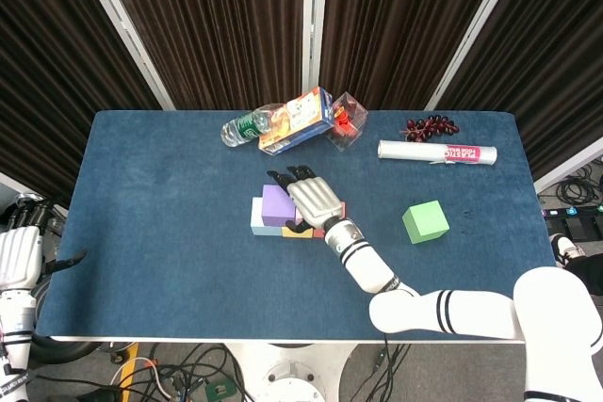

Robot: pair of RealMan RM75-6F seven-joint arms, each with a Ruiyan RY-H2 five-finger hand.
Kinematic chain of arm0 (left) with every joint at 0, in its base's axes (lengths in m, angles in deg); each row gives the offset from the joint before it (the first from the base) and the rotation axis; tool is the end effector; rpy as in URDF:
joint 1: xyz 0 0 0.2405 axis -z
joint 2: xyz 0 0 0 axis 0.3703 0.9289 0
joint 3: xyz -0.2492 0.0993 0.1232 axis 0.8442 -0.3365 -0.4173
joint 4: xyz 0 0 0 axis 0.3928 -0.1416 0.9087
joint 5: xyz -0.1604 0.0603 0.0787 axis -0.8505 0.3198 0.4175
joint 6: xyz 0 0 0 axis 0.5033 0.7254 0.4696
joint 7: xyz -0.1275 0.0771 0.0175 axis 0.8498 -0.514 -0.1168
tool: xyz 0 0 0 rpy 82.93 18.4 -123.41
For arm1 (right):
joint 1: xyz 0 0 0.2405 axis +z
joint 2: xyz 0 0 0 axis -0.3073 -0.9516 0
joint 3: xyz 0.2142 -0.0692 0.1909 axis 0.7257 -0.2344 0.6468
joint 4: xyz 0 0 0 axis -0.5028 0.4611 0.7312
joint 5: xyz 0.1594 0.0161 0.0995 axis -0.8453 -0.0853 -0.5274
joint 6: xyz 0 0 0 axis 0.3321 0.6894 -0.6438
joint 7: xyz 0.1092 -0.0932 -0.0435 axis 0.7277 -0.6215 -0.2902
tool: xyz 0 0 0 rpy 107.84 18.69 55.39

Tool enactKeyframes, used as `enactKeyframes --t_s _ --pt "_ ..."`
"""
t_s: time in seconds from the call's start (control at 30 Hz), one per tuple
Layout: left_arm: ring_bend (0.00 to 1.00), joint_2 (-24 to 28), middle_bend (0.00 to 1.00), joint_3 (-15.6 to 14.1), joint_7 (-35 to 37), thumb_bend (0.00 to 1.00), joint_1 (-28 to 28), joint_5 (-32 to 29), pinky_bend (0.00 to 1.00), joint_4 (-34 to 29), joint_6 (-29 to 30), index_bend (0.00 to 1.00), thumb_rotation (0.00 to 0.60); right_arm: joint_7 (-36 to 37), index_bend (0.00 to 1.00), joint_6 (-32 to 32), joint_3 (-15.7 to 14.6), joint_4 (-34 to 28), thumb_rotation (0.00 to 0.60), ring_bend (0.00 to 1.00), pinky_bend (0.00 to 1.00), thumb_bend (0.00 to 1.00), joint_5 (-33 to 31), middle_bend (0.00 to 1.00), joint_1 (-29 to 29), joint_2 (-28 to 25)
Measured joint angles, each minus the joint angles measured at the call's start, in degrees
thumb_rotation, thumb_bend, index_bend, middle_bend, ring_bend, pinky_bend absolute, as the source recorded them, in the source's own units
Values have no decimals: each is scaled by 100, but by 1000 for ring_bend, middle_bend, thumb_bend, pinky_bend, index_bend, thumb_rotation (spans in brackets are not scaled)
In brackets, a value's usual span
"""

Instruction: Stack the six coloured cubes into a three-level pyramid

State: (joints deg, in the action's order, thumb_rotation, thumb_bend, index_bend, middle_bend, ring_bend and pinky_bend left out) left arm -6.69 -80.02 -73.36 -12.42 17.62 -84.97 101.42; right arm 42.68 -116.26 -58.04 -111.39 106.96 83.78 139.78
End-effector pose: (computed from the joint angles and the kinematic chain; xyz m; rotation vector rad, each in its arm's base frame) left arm -0.3583 0.2361 0.1762 -1.1921 -1.0020 -1.0050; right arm -0.0292 -0.4099 -0.0169 1.9712 -1.1419 1.0090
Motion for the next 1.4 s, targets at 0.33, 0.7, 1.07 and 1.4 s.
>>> enactKeyframes --t_s 0.33,0.7,1.07,1.4 --pt "127 27 160 14 -26 88 -1 -1 123 -44 22 150 600 145 0 -70 16 -321 600 0 0 214 157 108 -147 -276" --pt "127 40 160 27 -56 88 -36 -39 122 -47 70 150 600 617 0 -589 -176 -1371 600 0 0 217 950 108 -1024 -1469" --pt "127 75 160 -3 -262 89 -11 37 123 -142 89 150 600 1934 0 -894 -560 -1731 600 0 0 225 2218 129 -2274 -2755" --pt "127 131 160 -67 -472 89 15 67 123 -305 26 150 600 2507 0 -675 -906 -1532 600 0 0 151 2904 132 -2815 -3323"
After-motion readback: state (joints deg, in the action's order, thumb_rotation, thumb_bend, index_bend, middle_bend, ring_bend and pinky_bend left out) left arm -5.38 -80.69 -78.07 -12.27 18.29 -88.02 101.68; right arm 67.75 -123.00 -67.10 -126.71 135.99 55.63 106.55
